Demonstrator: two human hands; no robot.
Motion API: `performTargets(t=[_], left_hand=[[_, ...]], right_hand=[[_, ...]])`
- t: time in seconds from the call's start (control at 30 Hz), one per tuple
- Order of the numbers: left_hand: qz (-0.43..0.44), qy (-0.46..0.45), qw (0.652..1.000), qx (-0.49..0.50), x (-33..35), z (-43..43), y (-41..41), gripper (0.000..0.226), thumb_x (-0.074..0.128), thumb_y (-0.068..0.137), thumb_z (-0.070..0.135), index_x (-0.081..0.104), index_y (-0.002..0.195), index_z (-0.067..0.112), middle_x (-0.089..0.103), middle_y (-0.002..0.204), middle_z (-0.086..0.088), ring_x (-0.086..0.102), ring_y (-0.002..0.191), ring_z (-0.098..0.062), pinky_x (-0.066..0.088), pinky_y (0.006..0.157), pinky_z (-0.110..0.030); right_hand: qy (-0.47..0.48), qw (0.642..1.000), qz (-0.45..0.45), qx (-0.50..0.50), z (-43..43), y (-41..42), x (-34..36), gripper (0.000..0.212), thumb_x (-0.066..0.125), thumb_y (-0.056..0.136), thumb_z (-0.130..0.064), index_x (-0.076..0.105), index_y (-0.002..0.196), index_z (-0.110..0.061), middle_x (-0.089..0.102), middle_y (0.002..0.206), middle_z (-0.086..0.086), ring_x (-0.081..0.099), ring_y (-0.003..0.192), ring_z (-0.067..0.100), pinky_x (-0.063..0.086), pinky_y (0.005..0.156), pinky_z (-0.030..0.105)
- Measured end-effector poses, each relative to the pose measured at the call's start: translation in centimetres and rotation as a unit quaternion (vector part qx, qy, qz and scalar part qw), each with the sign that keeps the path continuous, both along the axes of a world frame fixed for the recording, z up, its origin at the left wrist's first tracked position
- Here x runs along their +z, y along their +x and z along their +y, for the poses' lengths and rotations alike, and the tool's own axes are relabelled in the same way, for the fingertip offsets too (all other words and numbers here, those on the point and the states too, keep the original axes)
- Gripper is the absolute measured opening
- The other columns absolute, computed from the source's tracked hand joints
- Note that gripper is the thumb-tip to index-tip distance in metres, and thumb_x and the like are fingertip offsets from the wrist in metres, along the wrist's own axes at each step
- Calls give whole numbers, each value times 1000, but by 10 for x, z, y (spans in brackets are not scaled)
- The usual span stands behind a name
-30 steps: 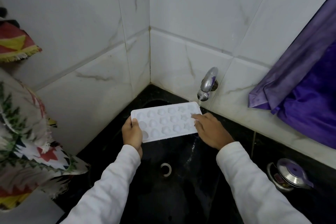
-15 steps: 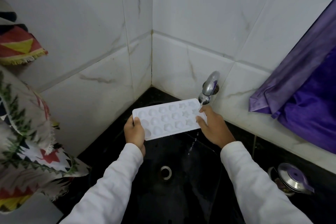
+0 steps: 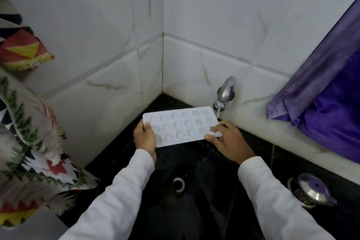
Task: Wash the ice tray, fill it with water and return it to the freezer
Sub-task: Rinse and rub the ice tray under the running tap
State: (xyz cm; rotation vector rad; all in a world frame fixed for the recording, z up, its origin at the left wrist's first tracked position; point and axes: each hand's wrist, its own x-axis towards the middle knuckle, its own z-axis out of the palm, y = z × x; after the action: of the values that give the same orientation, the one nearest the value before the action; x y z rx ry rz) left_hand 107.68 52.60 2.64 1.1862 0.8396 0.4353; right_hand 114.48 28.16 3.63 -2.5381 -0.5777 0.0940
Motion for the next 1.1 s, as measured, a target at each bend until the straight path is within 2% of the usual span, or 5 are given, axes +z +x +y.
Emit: performTargets(t=[0.33, 0.47, 0.63, 0.8, 1.1], left_hand=[[21, -8, 1000, -17, -9, 0, -8, 34, 36, 105, 19, 61, 128, 13, 67, 119, -8, 65, 108, -27, 51, 100, -49], [24, -3, 999, -26, -13, -2, -12, 34, 36, 105, 20, 61, 128, 16, 67, 120, -7, 65, 108, -27, 51, 100, -50], [12, 3, 999, -37, -11, -2, -14, 35, 37, 105, 20, 60, 131, 18, 66, 123, -6, 64, 112, -26, 50, 102, -49], [-8, 11, 999, -50, -10, -5, -14, 34, 37, 105, 20, 61, 130, 20, 68, 121, -3, 65, 110, -23, 51, 100, -48], [-33, 43, 997, -46, -7, -13, -12, 35, 37, 105, 18, 61, 130, 21, 67, 121, -1, 64, 111, -19, 51, 101, -45]], right_hand=[[-22, 999, 28, 17, -5, -7, -5, 40, 64, 89, -52, 64, 110, -18, 44, 124, 3, 54, 106, 20, 48, 93, 32], [31, 998, 62, -5, -9, -7, -1, 53, 73, 78, -58, 45, 107, -24, 50, 115, -2, 54, 102, 16, 46, 81, 25], [19, 995, 101, 7, -6, 0, 9, 87, 60, 76, -76, 31, 148, -37, 42, 146, 0, 42, 133, 21, 38, 111, 45], [-4, 995, 93, -22, 3, 4, 17, 59, 52, 89, -67, 44, 141, -39, 43, 126, 0, 48, 124, 23, 38, 104, 34], [-39, 994, 97, -44, 7, 5, 18, 82, 47, 76, -83, 40, 142, -34, 43, 134, 3, 50, 125, 28, 44, 104, 44]])
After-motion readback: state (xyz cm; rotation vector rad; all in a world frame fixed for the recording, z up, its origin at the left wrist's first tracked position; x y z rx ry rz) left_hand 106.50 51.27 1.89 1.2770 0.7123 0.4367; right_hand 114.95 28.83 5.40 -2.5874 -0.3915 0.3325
